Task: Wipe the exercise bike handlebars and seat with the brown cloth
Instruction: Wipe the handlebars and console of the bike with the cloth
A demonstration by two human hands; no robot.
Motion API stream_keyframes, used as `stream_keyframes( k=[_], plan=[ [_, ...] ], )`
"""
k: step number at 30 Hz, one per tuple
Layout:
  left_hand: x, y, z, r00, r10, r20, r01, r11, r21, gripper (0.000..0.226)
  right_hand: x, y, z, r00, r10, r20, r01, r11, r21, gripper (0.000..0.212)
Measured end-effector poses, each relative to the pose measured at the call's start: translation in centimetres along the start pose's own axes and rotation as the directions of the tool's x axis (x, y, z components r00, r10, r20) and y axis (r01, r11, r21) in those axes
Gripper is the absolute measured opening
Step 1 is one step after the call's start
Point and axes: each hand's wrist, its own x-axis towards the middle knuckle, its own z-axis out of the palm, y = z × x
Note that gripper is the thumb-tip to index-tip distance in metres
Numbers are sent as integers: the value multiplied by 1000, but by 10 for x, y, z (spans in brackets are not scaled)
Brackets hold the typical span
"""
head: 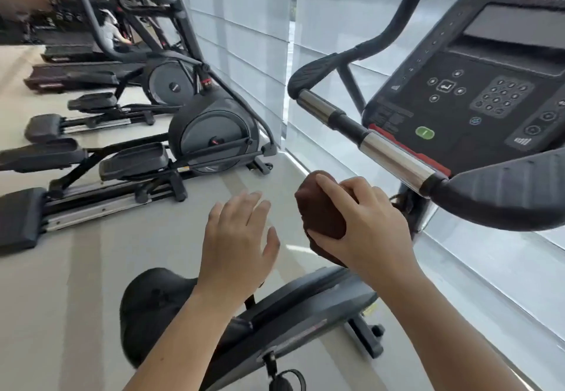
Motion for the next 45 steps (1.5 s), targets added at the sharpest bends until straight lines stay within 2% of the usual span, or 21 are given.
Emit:
stream_keyframes(
  k=[9,16,22,26,34,41,45],
  plan=[
    [-73,-55,-62,993,-121,-13,121,991,64,32,-22,-98,24,990,-125,61,116,984,135,64],
    [-142,-163,-124,975,-223,-16,223,969,107,33,-35,-227,63,984,-131,120,108,977,182,67],
    [-185,-257,-177,990,-137,16,135,986,98,31,-41,-346,89,990,-32,140,10,987,158,68],
    [-196,-300,-195,994,-110,26,108,993,51,34,-37,-398,101,988,-4,156,-22,986,163,66],
    [-163,-382,-179,999,-50,6,50,999,-12,34,11,-432,148,980,98,173,-117,988,99,65],
    [-66,-452,-129,993,113,32,-111,993,-45,39,95,-424,210,961,263,88,-270,960,80,65],
    [-10,-487,-102,987,158,27,-154,983,-98,39,145,-422,238,943,319,97,-324,945,46,66]
  ],
)
